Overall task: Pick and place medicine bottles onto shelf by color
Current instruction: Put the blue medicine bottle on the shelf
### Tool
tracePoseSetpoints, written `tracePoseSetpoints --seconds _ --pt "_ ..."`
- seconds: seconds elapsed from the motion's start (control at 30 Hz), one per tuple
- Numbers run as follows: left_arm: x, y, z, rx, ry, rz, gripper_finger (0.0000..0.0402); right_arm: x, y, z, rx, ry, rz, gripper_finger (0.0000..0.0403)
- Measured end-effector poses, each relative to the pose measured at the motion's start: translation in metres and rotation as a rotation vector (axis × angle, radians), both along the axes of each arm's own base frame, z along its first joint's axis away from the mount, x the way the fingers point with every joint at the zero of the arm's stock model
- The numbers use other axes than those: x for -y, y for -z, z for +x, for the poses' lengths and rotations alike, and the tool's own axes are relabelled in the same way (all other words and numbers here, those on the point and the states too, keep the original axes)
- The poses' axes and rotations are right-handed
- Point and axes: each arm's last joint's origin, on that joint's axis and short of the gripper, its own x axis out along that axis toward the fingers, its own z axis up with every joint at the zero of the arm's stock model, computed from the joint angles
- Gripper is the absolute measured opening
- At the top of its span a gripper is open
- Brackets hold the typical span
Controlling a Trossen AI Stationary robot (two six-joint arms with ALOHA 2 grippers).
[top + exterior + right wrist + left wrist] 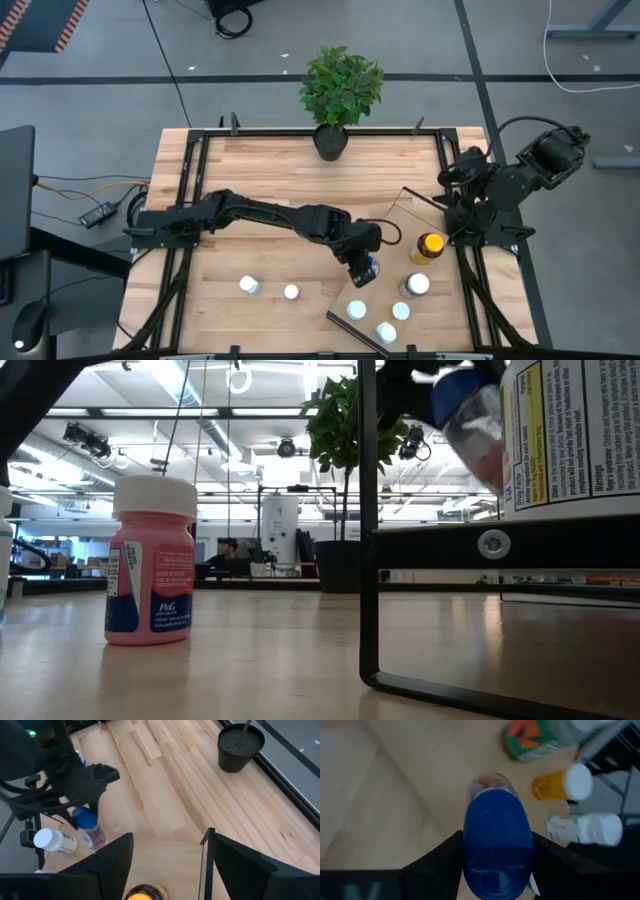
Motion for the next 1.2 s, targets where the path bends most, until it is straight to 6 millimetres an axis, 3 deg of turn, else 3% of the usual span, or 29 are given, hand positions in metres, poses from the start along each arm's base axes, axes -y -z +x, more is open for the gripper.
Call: tracePoseSetpoints --seconds 0.3,0.73,1.2 --pt "0.005 0.005 0.006 0.021 -0.036 -0.025 0.0197 -0.001 0.000 0.000 -0.022 -0.045 -0.001 0.0272" --pt "0.010 0.022 0.006 -0.015 0.031 0.111 0.0194 0.000 0.000 -0.002 -0.034 -0.107 -0.041 0.0272" --pt "0.003 0.023 0.006 0.020 0.229 0.284 0.0199 0.000 0.000 -0.002 -0.031 -0.078 0.000 0.0272"
